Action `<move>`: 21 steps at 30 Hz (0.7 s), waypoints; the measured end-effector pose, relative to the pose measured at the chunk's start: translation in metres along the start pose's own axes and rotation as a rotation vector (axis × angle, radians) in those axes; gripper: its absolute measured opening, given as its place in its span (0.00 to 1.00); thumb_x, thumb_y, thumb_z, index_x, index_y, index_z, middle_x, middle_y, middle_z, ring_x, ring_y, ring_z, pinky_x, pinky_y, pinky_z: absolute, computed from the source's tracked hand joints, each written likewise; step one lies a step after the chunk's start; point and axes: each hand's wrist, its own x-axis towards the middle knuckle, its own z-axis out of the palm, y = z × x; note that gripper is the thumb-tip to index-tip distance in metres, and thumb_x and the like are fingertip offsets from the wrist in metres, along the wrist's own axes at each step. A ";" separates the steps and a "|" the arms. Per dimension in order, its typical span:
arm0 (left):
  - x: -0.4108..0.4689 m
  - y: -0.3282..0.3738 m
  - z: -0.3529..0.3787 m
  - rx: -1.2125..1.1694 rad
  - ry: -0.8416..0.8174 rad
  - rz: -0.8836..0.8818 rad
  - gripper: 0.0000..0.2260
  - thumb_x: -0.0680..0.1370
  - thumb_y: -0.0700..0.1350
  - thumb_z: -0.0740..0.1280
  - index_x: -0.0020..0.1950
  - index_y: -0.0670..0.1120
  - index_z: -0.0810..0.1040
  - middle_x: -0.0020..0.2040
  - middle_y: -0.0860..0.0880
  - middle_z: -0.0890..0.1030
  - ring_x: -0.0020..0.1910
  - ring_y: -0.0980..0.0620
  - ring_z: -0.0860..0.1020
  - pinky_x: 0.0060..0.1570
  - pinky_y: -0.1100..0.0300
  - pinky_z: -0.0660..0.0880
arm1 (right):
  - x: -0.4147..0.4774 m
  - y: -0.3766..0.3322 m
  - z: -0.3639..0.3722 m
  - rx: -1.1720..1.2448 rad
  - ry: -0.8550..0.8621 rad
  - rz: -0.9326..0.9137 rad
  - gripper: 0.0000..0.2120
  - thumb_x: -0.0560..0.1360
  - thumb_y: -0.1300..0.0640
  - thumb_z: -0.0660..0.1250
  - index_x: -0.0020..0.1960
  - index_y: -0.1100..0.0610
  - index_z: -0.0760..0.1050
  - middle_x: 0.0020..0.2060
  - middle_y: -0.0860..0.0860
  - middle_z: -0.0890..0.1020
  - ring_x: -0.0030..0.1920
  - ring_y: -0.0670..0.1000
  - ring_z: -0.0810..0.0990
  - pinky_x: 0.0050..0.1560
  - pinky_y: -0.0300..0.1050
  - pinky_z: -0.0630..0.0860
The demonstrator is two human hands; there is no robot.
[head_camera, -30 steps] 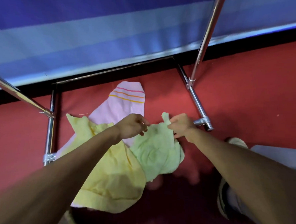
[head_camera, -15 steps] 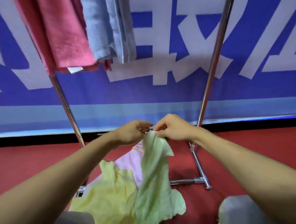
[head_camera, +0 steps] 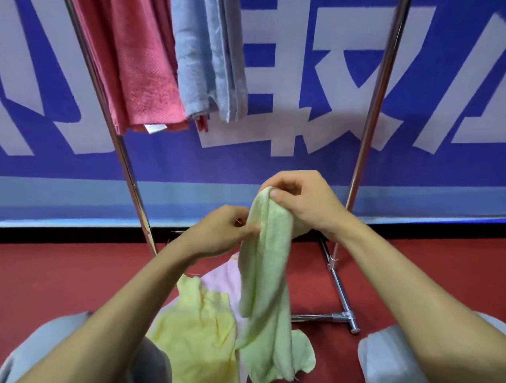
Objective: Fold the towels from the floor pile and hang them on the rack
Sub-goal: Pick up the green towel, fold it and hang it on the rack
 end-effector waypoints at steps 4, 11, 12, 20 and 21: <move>-0.004 -0.003 -0.001 0.009 0.008 -0.026 0.18 0.72 0.56 0.66 0.51 0.43 0.81 0.48 0.43 0.83 0.49 0.45 0.81 0.54 0.45 0.76 | -0.009 -0.004 -0.009 0.236 0.046 0.074 0.06 0.73 0.68 0.68 0.44 0.59 0.82 0.36 0.49 0.83 0.38 0.43 0.80 0.44 0.35 0.75; -0.009 -0.007 0.003 -0.110 0.047 -0.146 0.10 0.77 0.51 0.67 0.48 0.46 0.83 0.45 0.47 0.85 0.48 0.46 0.83 0.51 0.49 0.78 | -0.016 -0.014 -0.029 0.771 0.260 0.213 0.06 0.76 0.65 0.64 0.46 0.61 0.80 0.35 0.52 0.83 0.36 0.47 0.81 0.41 0.41 0.79; -0.009 -0.007 0.004 -0.141 0.064 -0.149 0.10 0.77 0.51 0.67 0.47 0.46 0.83 0.44 0.48 0.85 0.46 0.48 0.83 0.49 0.51 0.78 | -0.015 -0.012 -0.034 0.840 0.325 0.240 0.06 0.77 0.64 0.63 0.47 0.60 0.79 0.36 0.52 0.83 0.36 0.48 0.81 0.43 0.43 0.79; -0.017 0.010 -0.018 -0.845 0.359 -0.321 0.12 0.78 0.50 0.66 0.46 0.42 0.82 0.41 0.44 0.84 0.36 0.49 0.81 0.37 0.59 0.79 | -0.021 0.013 -0.052 -0.206 0.386 0.200 0.05 0.73 0.59 0.71 0.47 0.58 0.84 0.38 0.47 0.84 0.42 0.44 0.81 0.49 0.39 0.76; -0.019 0.011 -0.024 -0.935 0.370 -0.362 0.12 0.78 0.50 0.67 0.44 0.42 0.81 0.38 0.45 0.84 0.33 0.50 0.82 0.33 0.61 0.79 | -0.022 0.017 -0.051 -0.349 0.337 0.202 0.05 0.73 0.57 0.71 0.46 0.55 0.84 0.39 0.46 0.84 0.44 0.44 0.82 0.52 0.40 0.76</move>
